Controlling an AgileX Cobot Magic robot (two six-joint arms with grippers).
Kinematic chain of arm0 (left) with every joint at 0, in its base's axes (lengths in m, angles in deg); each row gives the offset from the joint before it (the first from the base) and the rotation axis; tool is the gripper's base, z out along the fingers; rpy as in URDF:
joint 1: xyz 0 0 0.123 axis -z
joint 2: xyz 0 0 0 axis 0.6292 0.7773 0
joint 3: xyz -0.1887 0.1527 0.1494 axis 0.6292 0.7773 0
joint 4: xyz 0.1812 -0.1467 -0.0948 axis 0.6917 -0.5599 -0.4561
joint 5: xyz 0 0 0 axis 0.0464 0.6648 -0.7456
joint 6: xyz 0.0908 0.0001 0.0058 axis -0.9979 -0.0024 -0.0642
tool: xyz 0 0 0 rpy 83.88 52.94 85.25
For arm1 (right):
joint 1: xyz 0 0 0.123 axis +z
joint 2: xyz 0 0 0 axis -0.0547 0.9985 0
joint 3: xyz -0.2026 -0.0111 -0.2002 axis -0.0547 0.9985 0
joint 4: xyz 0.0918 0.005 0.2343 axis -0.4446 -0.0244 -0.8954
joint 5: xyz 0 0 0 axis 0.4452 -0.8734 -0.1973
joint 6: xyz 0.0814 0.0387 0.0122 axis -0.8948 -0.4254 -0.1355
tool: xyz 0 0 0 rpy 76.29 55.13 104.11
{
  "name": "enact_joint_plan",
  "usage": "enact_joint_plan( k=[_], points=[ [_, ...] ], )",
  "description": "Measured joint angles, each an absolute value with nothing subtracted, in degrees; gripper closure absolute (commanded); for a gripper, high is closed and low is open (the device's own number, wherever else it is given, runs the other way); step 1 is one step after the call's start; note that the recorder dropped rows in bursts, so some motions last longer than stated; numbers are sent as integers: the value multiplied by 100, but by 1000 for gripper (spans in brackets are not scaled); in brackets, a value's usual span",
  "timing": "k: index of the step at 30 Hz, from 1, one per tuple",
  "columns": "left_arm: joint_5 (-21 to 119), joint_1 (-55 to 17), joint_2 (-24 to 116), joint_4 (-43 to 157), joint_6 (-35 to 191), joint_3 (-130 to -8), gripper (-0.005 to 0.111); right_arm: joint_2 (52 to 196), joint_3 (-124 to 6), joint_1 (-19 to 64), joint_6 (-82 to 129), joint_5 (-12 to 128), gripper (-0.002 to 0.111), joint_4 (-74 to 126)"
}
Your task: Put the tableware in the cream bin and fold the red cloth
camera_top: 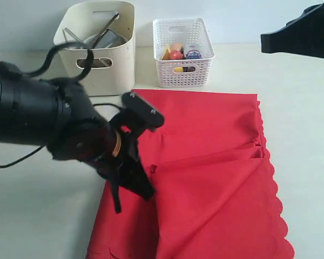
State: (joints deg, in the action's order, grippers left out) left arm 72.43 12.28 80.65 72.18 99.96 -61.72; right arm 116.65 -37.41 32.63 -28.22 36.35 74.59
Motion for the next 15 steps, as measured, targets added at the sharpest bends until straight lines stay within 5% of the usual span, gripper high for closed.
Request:
enact_joint_plan(
  k=[6,15],
  points=[
    [5937,1461,8165,7241,10179,-5355,105,11865,-3741,3263,-2834,3793,108,7459],
    [5646,3241,8208,7192,10097,-6000,105,12093,-3741,3253,-2834,3977,108,7499]
  ],
)
